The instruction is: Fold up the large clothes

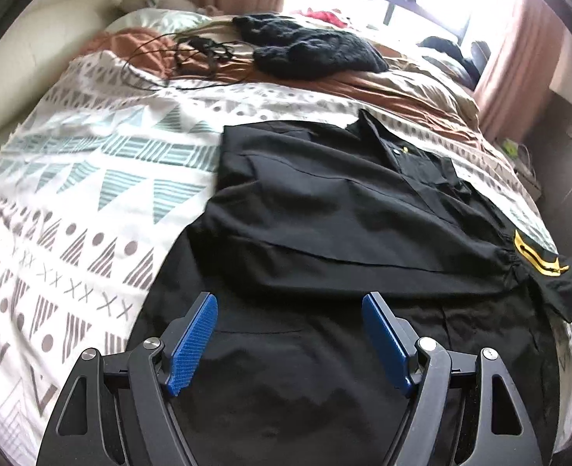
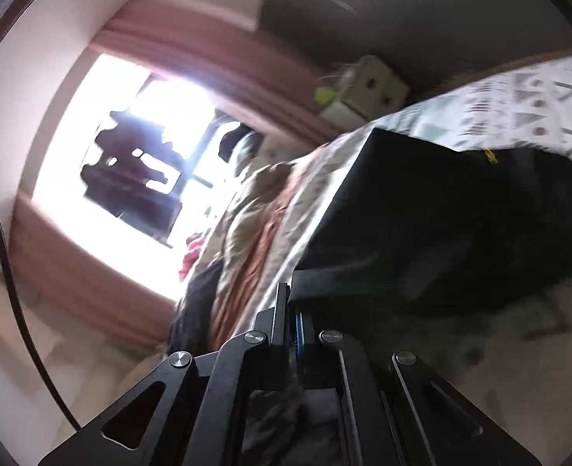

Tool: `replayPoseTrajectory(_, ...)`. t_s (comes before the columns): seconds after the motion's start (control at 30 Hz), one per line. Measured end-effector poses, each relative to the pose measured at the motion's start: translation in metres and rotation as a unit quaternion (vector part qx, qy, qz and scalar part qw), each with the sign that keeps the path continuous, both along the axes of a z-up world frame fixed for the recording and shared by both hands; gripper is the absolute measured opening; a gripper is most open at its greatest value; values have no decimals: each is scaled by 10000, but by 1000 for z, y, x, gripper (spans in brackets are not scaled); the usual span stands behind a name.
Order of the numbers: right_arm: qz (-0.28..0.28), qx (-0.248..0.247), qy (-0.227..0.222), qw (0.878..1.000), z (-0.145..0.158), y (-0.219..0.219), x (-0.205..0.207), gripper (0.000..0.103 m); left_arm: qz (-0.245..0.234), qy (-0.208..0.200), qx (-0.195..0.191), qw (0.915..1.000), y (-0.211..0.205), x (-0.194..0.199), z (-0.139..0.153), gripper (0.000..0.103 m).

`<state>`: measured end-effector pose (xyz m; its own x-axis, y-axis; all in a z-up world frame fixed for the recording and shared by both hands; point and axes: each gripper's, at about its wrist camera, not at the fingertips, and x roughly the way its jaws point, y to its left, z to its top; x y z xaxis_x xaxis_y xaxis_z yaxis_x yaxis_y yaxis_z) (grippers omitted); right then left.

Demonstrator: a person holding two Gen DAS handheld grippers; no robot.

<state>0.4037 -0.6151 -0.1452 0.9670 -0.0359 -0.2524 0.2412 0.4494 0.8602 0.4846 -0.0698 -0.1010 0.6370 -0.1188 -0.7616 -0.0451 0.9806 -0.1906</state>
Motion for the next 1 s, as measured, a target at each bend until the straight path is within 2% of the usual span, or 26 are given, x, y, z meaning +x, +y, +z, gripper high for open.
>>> replayPoseTrajectory(0.17, 381, -200, -108, 9990, 26, 46, 24, 3, -70, -82, 112, 9999, 8, -8, 4, 78)
replayPoseTrajectory(0.4, 838, -326, -417, 9951, 58, 106, 46, 3, -35, -147, -167, 9997, 25, -12, 8, 78)
replayPoseTrajectory(0.6, 1340, -575, -454, 9883, 71, 162, 73, 3, -165, -138, -519, 9984, 27, -16, 11, 78)
replayPoseTrajectory(0.83, 2070, -916, -102, 9740, 52, 222, 111, 3, 19, -241, -650, 9976, 42, -18, 19, 78)
replayPoseTrajectory(0.93, 2529, -1024, 218, 9618, 30, 251, 131, 3, 164, -184, -830, 9962, 52, -16, 18, 78)
replayPoseTrajectory(1.0, 2854, -1043, 556, 9511, 7, 271, 148, 7, 233, -175, -850, 9960, 56, -15, 18, 78)
